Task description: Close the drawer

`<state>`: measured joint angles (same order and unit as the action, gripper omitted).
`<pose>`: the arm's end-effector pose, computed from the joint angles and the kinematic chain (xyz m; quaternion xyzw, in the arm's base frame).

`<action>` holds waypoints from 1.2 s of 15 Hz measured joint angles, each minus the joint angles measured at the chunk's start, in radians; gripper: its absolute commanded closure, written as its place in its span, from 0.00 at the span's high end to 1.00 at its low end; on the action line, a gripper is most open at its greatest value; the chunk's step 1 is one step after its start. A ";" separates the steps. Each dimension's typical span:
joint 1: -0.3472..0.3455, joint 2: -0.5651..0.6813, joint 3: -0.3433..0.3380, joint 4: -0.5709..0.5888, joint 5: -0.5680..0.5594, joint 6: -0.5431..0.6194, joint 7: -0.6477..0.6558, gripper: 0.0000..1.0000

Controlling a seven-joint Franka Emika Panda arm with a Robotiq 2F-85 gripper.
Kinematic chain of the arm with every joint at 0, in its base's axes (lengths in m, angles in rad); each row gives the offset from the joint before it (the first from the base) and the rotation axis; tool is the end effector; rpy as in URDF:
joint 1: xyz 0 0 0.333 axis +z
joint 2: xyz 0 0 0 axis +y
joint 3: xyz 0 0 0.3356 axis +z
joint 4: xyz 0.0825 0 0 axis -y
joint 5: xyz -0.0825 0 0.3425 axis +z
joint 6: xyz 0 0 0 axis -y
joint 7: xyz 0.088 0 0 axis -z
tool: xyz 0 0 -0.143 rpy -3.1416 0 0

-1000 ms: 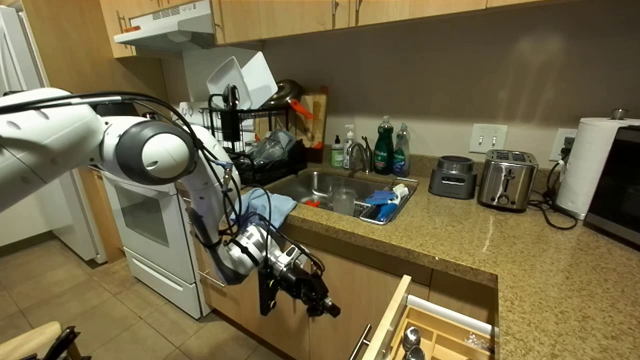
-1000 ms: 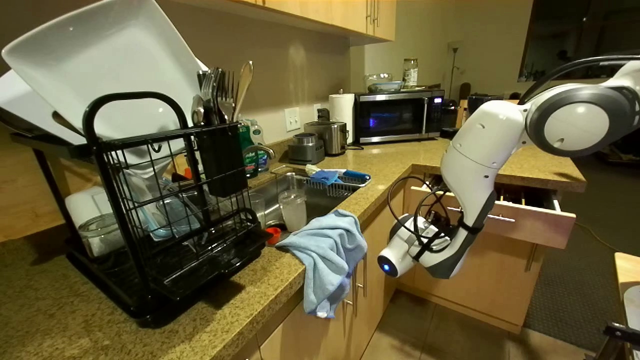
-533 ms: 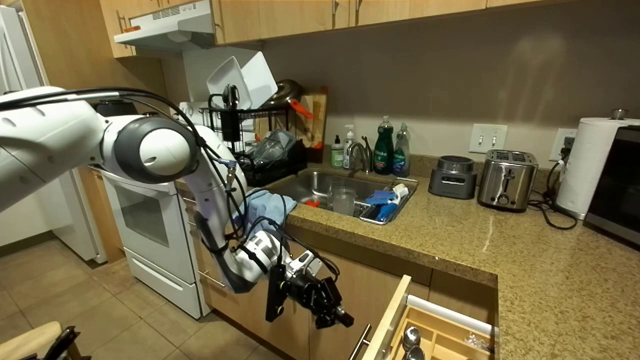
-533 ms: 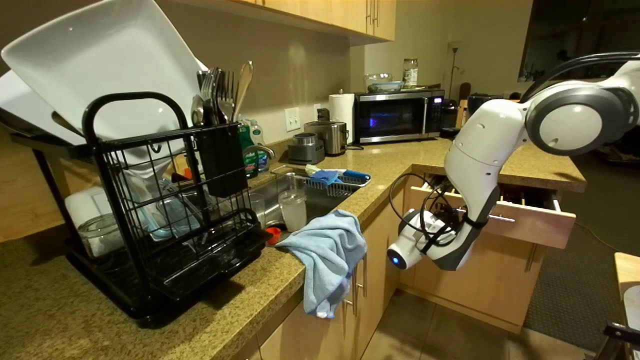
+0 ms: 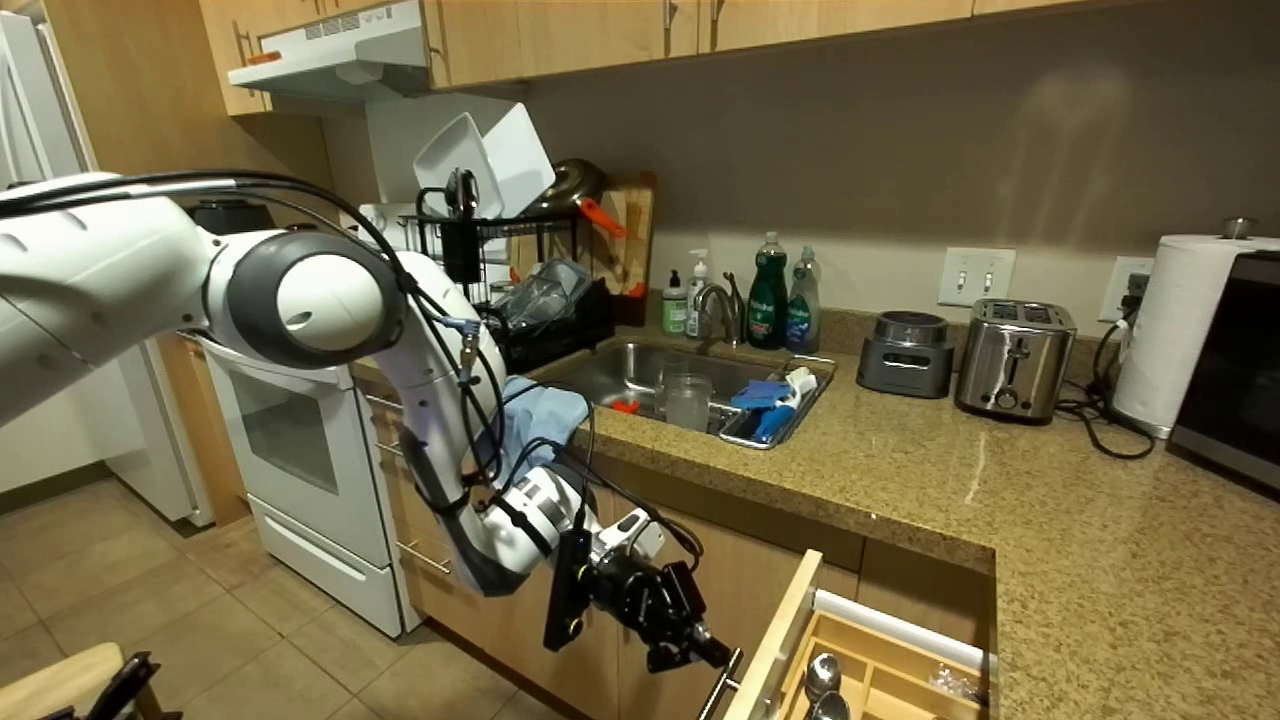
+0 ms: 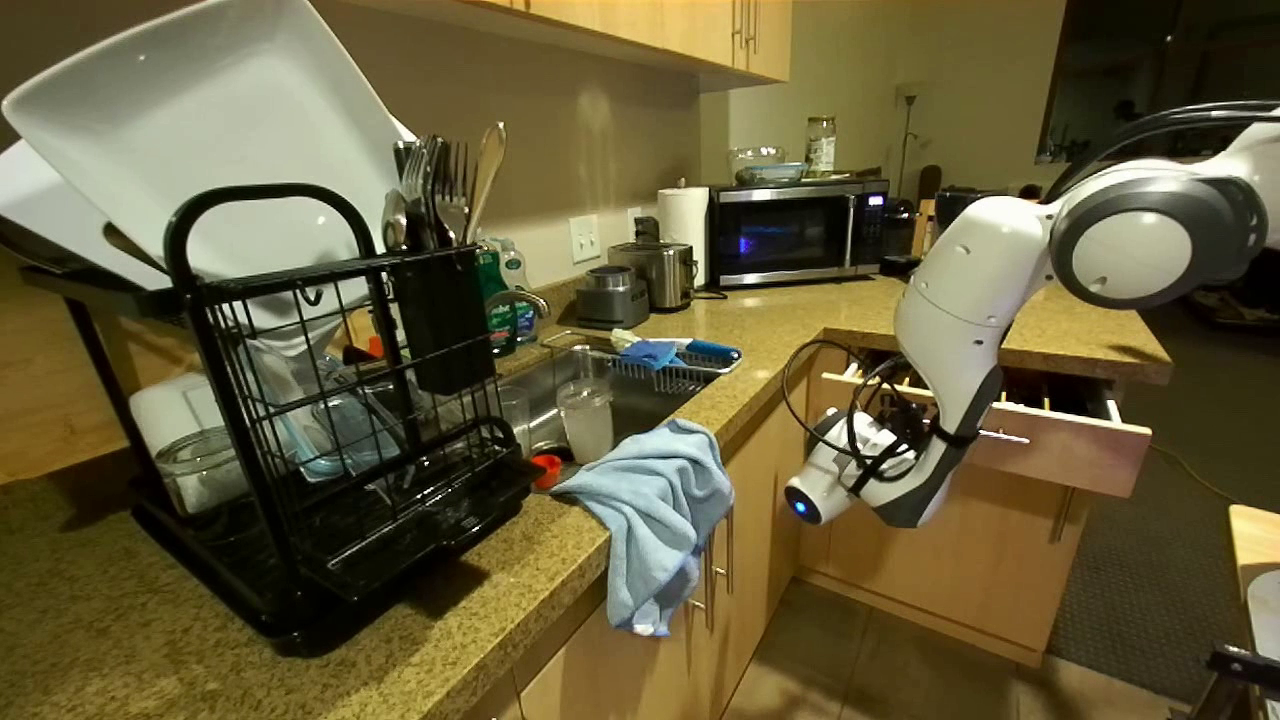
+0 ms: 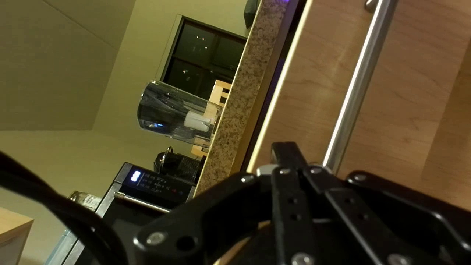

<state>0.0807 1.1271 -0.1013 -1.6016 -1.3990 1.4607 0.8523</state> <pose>0.5632 -0.1543 0.0618 0.6615 0.0417 -0.1696 0.7293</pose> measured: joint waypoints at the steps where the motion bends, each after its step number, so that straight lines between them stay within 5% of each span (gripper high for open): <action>1: -0.002 0.000 -0.002 0.000 0.000 -0.004 -0.006 0.00; 18: -0.076 -0.007 0.014 0.027 0.024 -0.010 -0.353 0.00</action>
<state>0.0045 1.1203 -0.0877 -1.5747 -1.3745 1.4507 0.4995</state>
